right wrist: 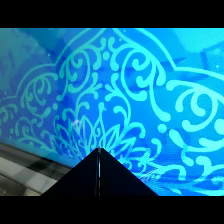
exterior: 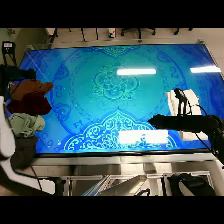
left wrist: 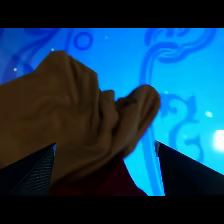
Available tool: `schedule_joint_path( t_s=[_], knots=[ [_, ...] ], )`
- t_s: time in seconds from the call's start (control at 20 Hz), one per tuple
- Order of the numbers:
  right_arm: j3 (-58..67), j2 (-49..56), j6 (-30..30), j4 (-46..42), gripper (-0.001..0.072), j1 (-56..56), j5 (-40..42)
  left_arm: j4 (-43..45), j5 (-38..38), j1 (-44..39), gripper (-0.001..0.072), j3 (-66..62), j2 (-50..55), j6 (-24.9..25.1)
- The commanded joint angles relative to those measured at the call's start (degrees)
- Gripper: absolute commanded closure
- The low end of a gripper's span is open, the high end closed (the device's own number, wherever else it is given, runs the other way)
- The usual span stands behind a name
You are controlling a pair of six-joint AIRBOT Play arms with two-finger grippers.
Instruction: Fold the shirts.
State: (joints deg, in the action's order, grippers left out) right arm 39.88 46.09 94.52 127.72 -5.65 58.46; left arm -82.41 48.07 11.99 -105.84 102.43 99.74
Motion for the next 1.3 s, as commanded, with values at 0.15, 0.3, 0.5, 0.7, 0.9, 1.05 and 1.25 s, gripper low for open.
schedule_joint_path(
  t_s=[0.15,0.3,0.5,0.7,0.9,1.05,1.25],
  knots=[
    [-0.02,0.00,0.00,0.02,0.0687,-0.04,0.00,8.17,-12.13,1.42,0.0010,-8.39,21.11,0.46],
    [-0.02,0.02,0.00,0.02,0.0687,-0.04,0.00,12.09,-11.93,1.51,0.0010,-6.40,23.87,0.39],
    [-0.02,0.02,0.00,0.00,0.0687,-0.04,-0.02,12.28,-11.85,1.31,0.0286,-6.64,25.22,0.39],
    [-0.02,0.02,0.00,0.02,0.0687,-0.04,-0.02,12.37,-3.89,0.15,0.0690,-13.05,25.00,0.46],
    [-0.02,0.02,0.00,0.02,0.0687,-0.04,0.00,12.33,-3.32,-1.62,0.0691,-11.63,17.07,0.35],
    [-0.02,0.02,0.00,0.02,0.0687,-0.04,-0.04,11.82,-1.62,-4.37,0.0690,-10.86,7.78,-1.31],
    [-0.02,0.02,0.00,0.00,0.0687,-0.04,-0.07,7.28,3.74,-12.37,0.0690,-10.86,-7.76,-3.26]
  ],
)
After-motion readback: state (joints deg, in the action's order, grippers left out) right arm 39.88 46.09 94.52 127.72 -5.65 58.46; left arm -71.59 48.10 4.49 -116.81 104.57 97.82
